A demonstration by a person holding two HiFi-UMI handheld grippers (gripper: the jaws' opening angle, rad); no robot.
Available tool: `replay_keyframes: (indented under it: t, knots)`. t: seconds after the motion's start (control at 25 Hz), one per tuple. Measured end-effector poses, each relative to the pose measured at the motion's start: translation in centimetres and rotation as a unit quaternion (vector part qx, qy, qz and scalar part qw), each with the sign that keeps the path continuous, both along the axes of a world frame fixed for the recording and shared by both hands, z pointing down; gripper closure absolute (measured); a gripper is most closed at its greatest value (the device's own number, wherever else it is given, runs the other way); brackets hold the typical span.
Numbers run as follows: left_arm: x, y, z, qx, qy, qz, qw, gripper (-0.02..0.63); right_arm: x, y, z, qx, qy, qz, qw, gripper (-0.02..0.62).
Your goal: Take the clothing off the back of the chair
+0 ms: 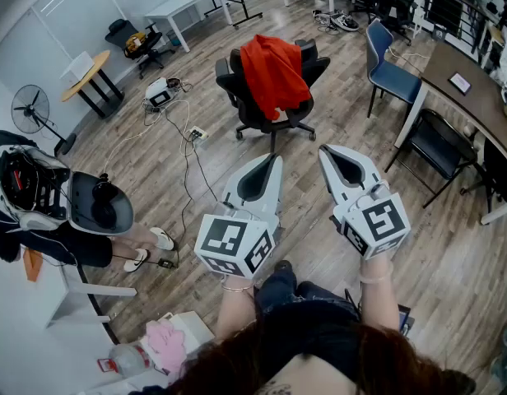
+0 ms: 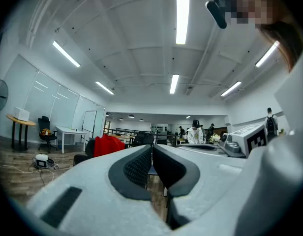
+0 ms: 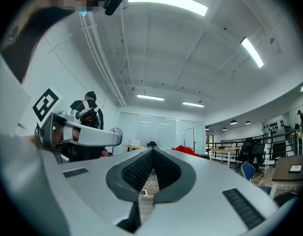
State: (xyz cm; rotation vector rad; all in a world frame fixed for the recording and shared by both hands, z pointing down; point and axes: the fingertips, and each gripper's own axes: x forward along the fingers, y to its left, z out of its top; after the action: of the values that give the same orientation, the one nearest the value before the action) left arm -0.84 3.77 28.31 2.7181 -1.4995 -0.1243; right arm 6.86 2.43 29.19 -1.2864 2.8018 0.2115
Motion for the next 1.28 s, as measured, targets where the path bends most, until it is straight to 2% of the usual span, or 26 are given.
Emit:
replay_keyframes:
  t: [0.16, 0.4, 0.8, 1.28]
  knots:
    - [0.6, -0.8, 0.1, 0.0, -0.004, 0.002, 1.0, 0.582, 0.3, -0.5, -0.3, 0.008, -0.023, -0.01, 1.0, 0.605]
    - [0.9, -2.9, 0.4, -0.004, -0.008, 0.002, 1.0, 0.581, 0.3, -2.3, 0.1, 0.006, -0.024, -0.014, 1.0, 0.606]
    - [0.3, -9.5, 1.8, -0.008, -0.01, 0.008, 0.9999, 0.581, 0.1, -7.8, 1.4, 0.002, -0.029, -0.008, 1.0, 0.601]
    - [-3.1, -18.6, 2.1, -0.018, 0.0, 0.02, 0.9996, 0.581, -2.3, -16.6, 1.9, -0.029, -0.044, -0.003, 0.999, 0.601]
